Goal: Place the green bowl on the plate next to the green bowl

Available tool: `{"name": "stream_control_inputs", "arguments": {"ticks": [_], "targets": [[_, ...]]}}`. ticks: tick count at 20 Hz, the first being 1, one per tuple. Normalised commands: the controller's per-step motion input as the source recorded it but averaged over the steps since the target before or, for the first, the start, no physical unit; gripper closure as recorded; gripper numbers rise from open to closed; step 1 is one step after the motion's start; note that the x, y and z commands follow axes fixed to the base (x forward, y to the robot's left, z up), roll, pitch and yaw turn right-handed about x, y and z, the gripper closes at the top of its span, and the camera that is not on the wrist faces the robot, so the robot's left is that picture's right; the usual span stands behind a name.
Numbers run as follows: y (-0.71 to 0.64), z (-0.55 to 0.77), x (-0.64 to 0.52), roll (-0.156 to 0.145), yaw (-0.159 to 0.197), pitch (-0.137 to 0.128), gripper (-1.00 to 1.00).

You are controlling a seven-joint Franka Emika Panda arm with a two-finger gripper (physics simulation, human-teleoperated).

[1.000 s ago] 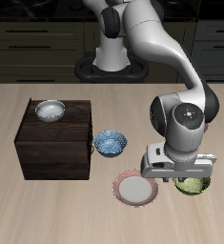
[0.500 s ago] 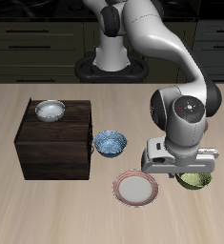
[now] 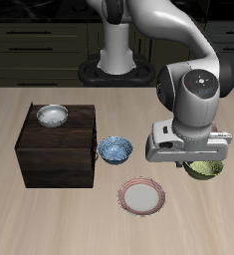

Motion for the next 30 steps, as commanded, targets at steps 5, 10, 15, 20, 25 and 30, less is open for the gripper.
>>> {"name": "stream_control_inputs", "arguments": {"ticks": [5, 10, 15, 20, 25, 30], "targets": [[-0.17, 0.53, -0.11, -0.014, -0.013, -0.026, 1.00], [-0.07, 0.50, -0.19, 0.010, 0.002, -0.044, 1.00], [-0.02, 0.22, -0.05, 0.011, 0.000, -0.019, 1.00], [-0.28, 0.04, 0.15, -0.041, 0.001, -0.014, 1.00], [-0.45, 0.13, 0.20, -0.060, -0.027, -0.019, 1.00], [-0.41, 0.05, 0.04, -0.030, -0.031, 0.003, 1.00]]}}
